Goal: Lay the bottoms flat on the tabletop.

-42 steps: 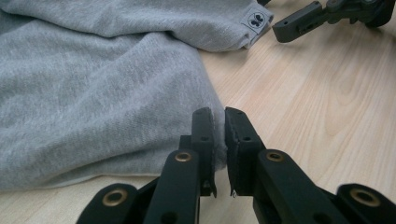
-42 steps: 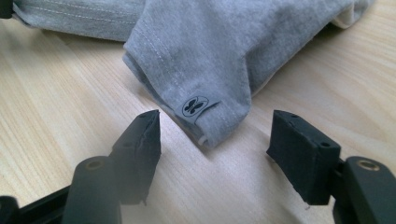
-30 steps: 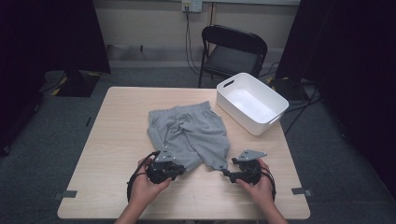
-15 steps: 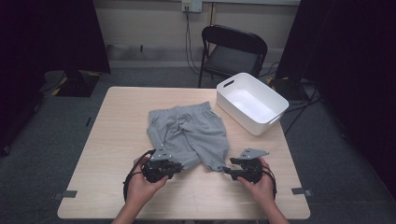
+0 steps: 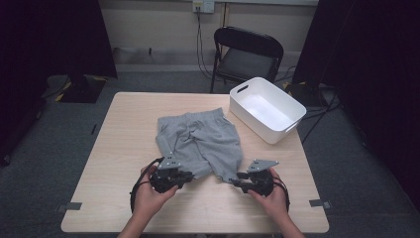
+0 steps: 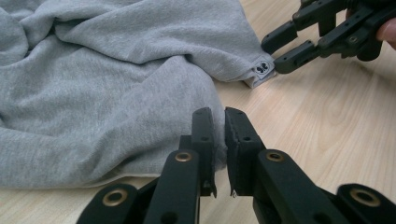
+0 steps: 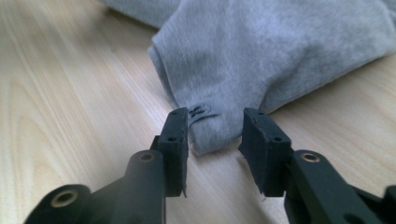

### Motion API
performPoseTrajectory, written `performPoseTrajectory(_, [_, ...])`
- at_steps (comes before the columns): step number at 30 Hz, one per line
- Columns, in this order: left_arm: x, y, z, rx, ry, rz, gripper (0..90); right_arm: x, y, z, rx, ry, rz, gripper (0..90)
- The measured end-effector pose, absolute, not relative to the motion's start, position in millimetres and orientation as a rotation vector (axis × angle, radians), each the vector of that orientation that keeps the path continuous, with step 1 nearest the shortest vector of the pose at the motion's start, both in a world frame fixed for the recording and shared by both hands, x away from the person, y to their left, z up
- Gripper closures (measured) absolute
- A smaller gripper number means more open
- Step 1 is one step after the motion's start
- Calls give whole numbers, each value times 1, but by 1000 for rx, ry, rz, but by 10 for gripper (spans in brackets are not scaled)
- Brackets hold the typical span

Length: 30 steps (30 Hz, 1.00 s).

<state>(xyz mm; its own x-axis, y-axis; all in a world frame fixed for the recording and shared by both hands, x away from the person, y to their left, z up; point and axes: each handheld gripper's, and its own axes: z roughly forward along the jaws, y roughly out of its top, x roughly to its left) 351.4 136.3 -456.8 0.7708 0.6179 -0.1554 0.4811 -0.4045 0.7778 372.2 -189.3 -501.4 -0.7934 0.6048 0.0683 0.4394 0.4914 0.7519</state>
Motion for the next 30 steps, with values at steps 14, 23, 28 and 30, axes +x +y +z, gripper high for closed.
performPoseTrajectory(14, [351,141,-456,2065,825,204,832,375,-194,-501,936,2533,1211,804])
performPoseTrajectory(23, [351,147,-450,2042,833,214,832,377,-199,-501,962,2533,1217,856])
performPoseTrajectory(28, [352,156,-443,2010,849,229,832,377,-202,-500,975,2527,1204,860])
performPoseTrajectory(30, [353,160,-439,1996,852,240,833,378,-204,-501,990,2526,1199,860])
